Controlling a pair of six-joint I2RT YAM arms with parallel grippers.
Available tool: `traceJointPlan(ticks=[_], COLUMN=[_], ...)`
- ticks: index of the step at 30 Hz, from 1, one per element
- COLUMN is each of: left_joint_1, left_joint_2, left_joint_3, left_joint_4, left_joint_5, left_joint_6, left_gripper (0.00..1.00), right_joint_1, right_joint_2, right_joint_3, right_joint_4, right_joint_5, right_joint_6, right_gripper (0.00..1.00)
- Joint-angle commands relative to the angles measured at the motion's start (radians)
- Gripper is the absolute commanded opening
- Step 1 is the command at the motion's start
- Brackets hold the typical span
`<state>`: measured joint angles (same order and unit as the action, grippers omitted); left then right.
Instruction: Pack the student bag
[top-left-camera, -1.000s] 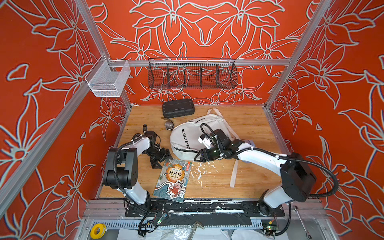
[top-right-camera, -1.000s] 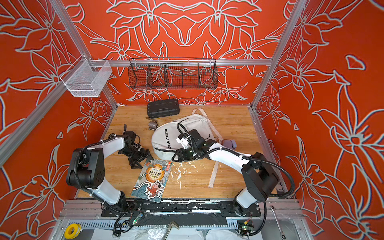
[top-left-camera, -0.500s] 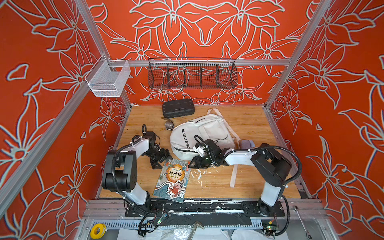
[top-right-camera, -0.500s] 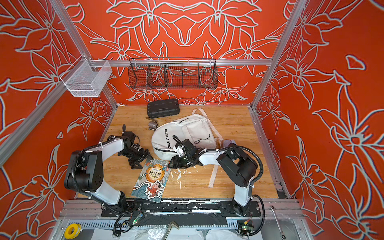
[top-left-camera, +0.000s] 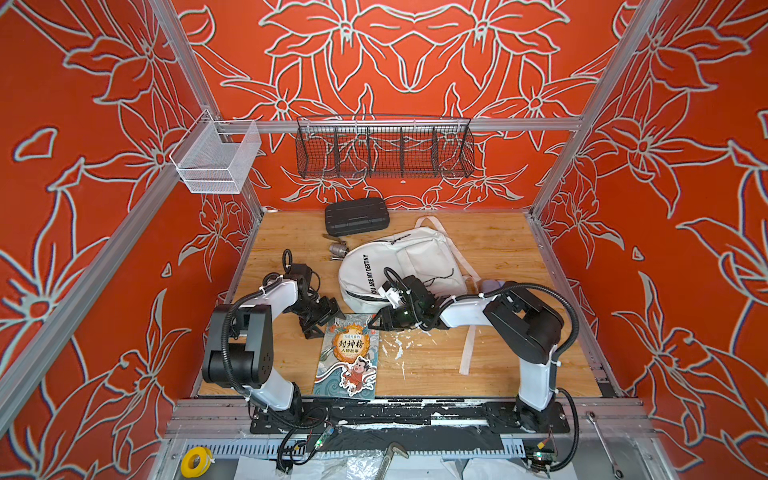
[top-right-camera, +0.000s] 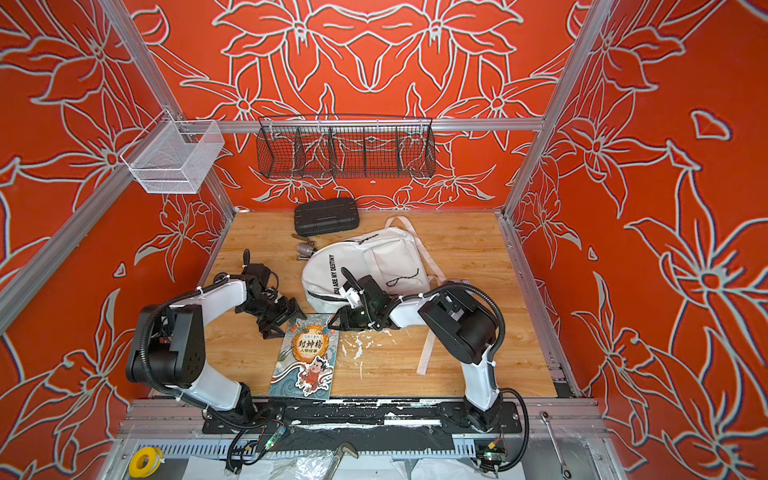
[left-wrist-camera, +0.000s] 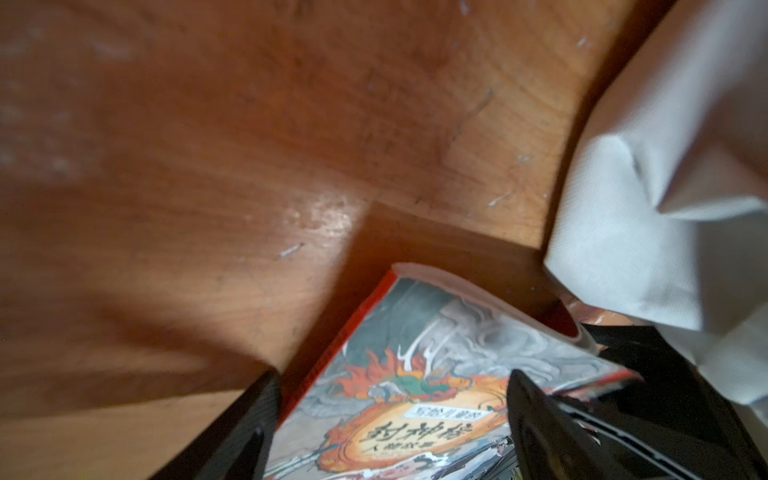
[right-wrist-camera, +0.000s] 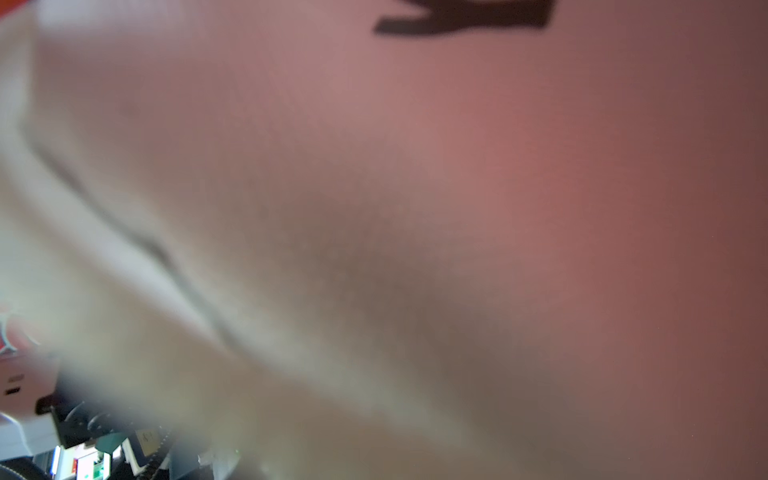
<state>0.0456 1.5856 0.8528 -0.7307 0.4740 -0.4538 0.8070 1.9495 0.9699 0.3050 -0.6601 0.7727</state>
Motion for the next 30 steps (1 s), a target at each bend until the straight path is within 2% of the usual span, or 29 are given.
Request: traceJointPlan(ticks=[1, 5, 9, 12, 16, 19, 24, 30], left_joint_1=[-0.011, -0.012, -0.010, -0.009, 0.001, 0.026, 0.082, 0.118], left_joint_2=[0.049, 0.026, -0.012, -0.038, -0.101, -0.185, -0.336, -0.277], left_joint_3=[-0.044, -0.007, 0.034, 0.059, 0.104, 0.145, 0.160, 0.201], left_joint_4=[0.047, 0.011, -0.016, -0.039, -0.089, -0.091, 0.028, -0.021], left_joint_5=[-0.089, -0.127, -0.156, -0.172, -0.220, -0.224, -0.112, 0.037], left_joint_6=[-0.008, -0.007, -0.015, -0.017, -0.003, 0.026, 0.100, 0.198], left_gripper=[0.86, 0.86, 0.86, 0.86, 0.87, 0.92, 0.98, 0.98], right_joint_1=[0.015, 0.017, 0.017, 0.018, 0.019, 0.019, 0.001, -0.079], right_joint_2=[0.030, -0.001, -0.024, -0.031, -0.066, -0.107, -0.125, -0.112], right_joint_3=[0.035, 0.041, 0.080, 0.128, 0.188, 0.259, 0.402, 0.409], right_joint_4=[0.019, 0.021, 0.013, -0.014, -0.063, -0.140, -0.328, -0.166], right_joint_5=[-0.009, 0.009, -0.024, -0.051, -0.065, -0.058, -0.038, -0.188], right_joint_6=[0.007, -0.003, -0.023, -0.048, -0.081, -0.128, -0.254, -0.212], right_gripper=[0.37, 0.23, 0.09, 0.03, 0.00, 0.00, 0.00, 0.00])
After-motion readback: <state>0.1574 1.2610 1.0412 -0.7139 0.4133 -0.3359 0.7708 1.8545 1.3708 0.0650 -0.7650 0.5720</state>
